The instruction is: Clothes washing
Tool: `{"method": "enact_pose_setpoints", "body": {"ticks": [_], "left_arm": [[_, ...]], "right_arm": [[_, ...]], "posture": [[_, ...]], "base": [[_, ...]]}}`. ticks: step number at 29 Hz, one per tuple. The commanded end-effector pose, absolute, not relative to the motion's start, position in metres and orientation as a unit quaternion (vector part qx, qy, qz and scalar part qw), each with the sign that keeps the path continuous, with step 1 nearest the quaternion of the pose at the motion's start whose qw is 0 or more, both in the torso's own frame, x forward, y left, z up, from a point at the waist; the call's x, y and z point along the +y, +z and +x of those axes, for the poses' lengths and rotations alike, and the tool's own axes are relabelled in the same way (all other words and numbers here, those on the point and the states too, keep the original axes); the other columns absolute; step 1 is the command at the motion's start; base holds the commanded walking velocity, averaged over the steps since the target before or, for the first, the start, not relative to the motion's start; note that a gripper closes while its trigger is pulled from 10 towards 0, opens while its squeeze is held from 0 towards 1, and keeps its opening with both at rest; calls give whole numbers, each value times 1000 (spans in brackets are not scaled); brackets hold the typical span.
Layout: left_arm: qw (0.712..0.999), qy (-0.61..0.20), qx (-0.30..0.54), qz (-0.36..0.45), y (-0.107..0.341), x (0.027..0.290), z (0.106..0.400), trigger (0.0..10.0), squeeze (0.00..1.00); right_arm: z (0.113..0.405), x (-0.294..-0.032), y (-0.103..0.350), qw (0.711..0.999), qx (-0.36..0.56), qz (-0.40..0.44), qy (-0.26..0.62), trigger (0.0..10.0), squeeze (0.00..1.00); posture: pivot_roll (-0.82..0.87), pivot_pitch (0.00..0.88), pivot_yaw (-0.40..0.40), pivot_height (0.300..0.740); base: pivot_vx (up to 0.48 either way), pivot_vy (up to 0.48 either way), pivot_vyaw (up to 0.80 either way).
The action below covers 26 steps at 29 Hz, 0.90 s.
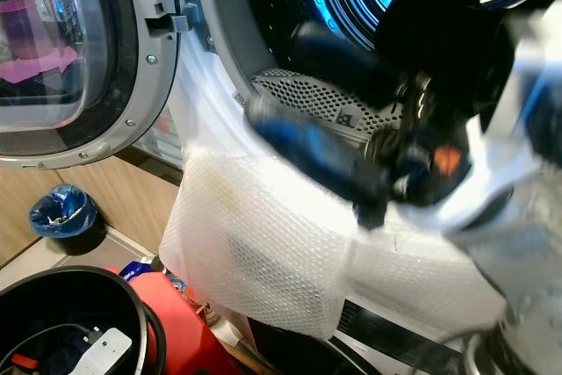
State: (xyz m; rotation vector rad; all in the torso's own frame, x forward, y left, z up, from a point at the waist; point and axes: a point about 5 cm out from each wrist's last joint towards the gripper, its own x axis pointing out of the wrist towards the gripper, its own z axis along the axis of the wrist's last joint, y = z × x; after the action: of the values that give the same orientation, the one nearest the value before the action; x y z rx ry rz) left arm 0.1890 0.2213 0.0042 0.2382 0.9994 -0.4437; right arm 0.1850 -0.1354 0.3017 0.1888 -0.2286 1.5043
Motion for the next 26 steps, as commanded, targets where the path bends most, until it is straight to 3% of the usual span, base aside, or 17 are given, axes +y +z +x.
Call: {"method": "enact_pose_setpoints", "body": {"ticks": [1,4,7,8,12,14,17,22,26], "left_arm": [[844,-213,480,115,0,220,186,10000,0],[852,-197,471,117,2,222,189,10000,0],[856,-185,468,122,4,224,190,10000,0],[872,-149,447,135,12,232,197,10000,0],[896,-76,402,169,36,253,209,10000,0],[898,-65,397,176,39,257,210,10000,0],[903,-10,376,206,54,273,215,10000,0],[898,-4,382,217,55,277,214,10000,0],[893,-9,387,229,53,277,211,10000,0]], "right_arm": [[176,-129,292,700,-67,63,708,10000,0],[175,-127,239,707,76,46,702,10000,0],[178,-129,217,716,116,32,687,10000,0],[192,-134,194,752,145,45,642,10000,0],[212,-146,143,802,206,87,554,10000,0],[213,-148,135,806,215,91,543,10000,0],[216,-159,86,830,272,103,475,10000,0],[221,-177,32,866,343,89,354,10000,0],[214,-181,6,865,376,86,321,10000,0]], "posture": [[-13,82,-28,740],[-9,88,-33,740],[-9,88,-33,740],[8,98,-40,740],[27,104,-44,740],[31,105,-43,740],[40,106,-46,740],[43,102,-45,740],[48,101,-46,740]], "base": [[0,0,0],[0,0,0],[0,0,0],[0,0,0],[0,0,0],[0,0,0],[0,0,0],[0,0,0],[0,0,0]]}}
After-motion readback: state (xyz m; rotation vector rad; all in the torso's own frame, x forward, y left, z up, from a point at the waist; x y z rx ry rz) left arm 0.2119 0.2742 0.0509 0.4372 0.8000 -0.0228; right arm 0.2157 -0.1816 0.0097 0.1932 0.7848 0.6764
